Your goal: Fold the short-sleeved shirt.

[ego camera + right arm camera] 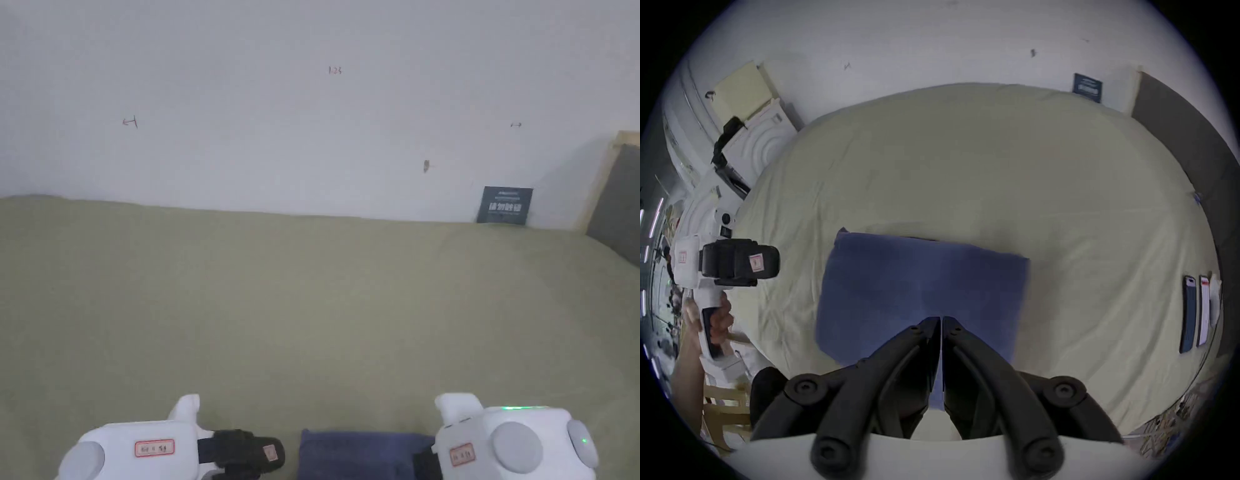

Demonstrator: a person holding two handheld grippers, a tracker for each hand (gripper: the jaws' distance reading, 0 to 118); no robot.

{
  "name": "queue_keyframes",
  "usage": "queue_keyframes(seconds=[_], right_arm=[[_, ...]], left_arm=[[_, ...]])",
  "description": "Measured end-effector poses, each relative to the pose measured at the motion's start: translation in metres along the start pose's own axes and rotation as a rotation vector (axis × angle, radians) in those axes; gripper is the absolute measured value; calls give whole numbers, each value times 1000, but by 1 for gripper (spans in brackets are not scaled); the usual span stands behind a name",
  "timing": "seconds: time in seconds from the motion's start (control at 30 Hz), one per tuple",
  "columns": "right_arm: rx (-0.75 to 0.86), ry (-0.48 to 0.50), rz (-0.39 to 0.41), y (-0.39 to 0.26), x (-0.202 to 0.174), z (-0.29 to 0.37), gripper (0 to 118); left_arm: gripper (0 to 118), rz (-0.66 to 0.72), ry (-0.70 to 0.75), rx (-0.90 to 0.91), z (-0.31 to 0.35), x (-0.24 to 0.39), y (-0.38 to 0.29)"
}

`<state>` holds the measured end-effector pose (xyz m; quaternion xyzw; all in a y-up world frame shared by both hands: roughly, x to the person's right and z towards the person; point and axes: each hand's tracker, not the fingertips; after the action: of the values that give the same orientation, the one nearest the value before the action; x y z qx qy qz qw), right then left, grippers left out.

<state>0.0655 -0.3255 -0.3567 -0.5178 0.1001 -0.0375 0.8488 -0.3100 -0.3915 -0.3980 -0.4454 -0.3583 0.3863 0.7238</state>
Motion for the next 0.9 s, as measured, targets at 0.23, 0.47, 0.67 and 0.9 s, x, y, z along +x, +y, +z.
queue_keyframes(seconds=[0.23,0.47,0.67,0.9], right_arm=[[-147,-18,-151,-8,28,-60,8],[-112,-43,-77,-9,17,-56,8],[-98,-42,-82,-12,18,-55,8],[-84,-34,-95,-14,21,-55,8]], left_arm=[[1,113,-86,-15,-19,-39,0],[118,146,-276,-43,-51,-61,0],[118,87,-258,-168,-94,-50,-2],[43,64,-27,-295,-124,-39,-8]])
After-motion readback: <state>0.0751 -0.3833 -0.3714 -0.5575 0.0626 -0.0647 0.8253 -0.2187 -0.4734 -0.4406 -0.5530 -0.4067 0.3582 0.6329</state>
